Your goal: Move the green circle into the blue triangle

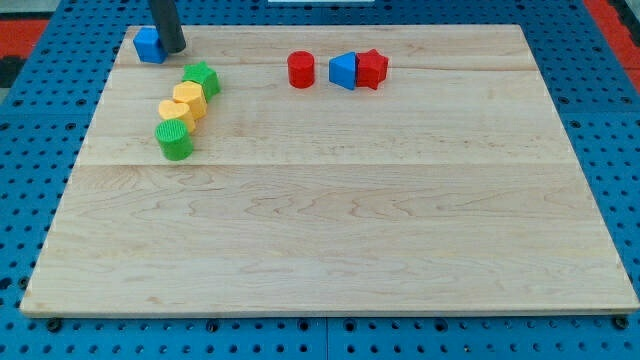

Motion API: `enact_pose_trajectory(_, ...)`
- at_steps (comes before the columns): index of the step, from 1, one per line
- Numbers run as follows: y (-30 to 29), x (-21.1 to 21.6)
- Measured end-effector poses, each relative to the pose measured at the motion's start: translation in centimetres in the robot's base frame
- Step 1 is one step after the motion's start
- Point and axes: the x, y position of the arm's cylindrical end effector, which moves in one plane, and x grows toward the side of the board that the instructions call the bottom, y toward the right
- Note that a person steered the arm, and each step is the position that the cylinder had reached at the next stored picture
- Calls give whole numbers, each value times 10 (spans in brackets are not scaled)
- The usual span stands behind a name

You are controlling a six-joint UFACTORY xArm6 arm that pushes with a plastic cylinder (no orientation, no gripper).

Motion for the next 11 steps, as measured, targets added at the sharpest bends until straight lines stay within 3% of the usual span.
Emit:
enact_pose_trajectory(3,-2,50)
enact_pose_trajectory(4,-23,126)
enact_pose_trajectory(5,-1,185)
enact_pose_trajectory(6,49,184)
enact_pose_trajectory(8,92,189)
enact_pose_trajectory(10,114,85)
enact_pose_trajectory(11,114,114)
